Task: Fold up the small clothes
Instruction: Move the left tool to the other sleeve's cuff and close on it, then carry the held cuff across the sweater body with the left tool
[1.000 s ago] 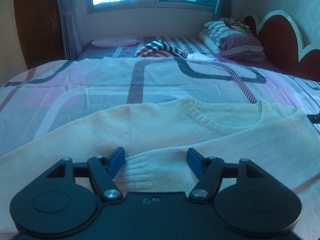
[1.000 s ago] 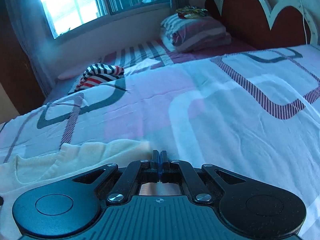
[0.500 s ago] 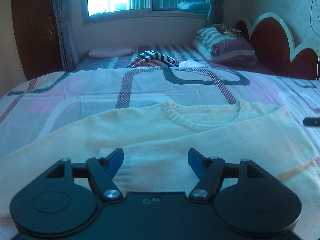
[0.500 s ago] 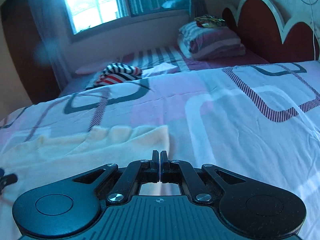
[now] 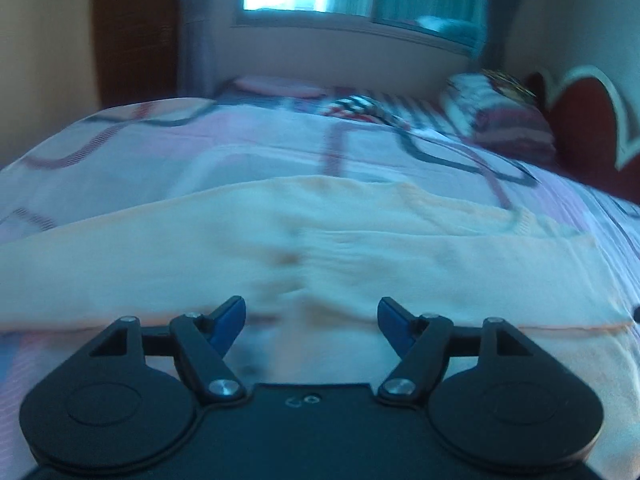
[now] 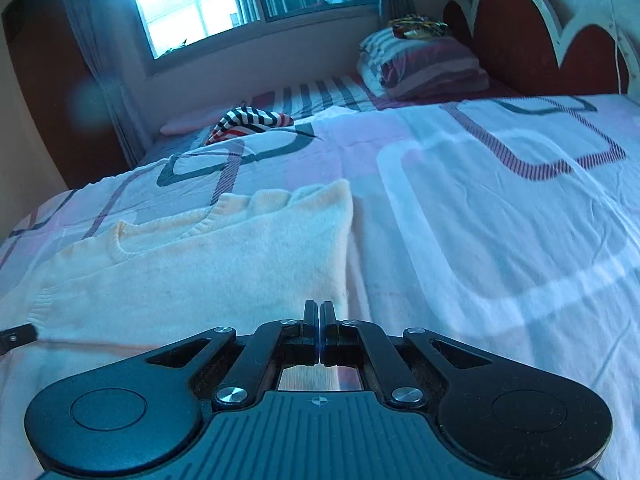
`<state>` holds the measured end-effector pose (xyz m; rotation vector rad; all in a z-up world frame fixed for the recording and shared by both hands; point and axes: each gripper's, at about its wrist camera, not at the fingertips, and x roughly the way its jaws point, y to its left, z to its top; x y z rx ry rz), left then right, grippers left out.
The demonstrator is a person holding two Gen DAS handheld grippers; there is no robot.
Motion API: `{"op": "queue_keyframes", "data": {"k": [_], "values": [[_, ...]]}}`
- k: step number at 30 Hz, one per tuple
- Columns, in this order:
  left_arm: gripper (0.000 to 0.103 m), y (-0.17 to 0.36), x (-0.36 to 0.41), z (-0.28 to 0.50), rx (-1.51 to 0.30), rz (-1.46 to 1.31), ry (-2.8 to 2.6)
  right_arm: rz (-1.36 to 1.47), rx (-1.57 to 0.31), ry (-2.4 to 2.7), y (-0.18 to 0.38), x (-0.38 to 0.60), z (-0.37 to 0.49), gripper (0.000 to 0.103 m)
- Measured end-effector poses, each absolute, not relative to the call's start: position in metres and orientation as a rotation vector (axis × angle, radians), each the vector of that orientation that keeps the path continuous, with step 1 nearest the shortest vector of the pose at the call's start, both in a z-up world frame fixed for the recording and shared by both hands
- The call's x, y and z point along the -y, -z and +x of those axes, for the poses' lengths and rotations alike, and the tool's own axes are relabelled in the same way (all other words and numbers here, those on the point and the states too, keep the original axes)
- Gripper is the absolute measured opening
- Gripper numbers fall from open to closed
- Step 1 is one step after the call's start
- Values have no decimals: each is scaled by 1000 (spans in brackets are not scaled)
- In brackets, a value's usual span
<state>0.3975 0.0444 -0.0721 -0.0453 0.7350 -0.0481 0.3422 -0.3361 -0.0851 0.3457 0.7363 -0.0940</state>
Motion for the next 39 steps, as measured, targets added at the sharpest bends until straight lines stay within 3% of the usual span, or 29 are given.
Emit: {"op": "queue_keyframes", "data": {"k": [7,10,18,21,22,23,25,30,34,39], "values": [[65,68,-184,356,-731,-291,-294,392,-741,107,80,334,330,0],[57,71,-239,345,-712,-476,-386,396,-744,94,77,325,335,0],[56,80,-304,347,-600,-746,-433,363,-749,70,71,294,351,0],[42,85,-317,347,-564,-818,-448,356,-751,78,69,288,353,0],[32,87,-321,348,-555,-835,-451,354,-751,79,69,286,354,0],[15,88,-325,350,-556,-837,-456,351,-752,80,68,284,355,0],[2,91,-332,355,-571,-833,-462,343,-755,85,68,282,356,0],[2,65,-333,357,-410,-751,-436,343,-757,93,69,278,359,0],[3,84,-342,385,-601,-746,-491,354,-760,95,71,278,362,0],[2,64,-328,388,-548,-692,-470,371,-751,100,71,284,358,0]]}}
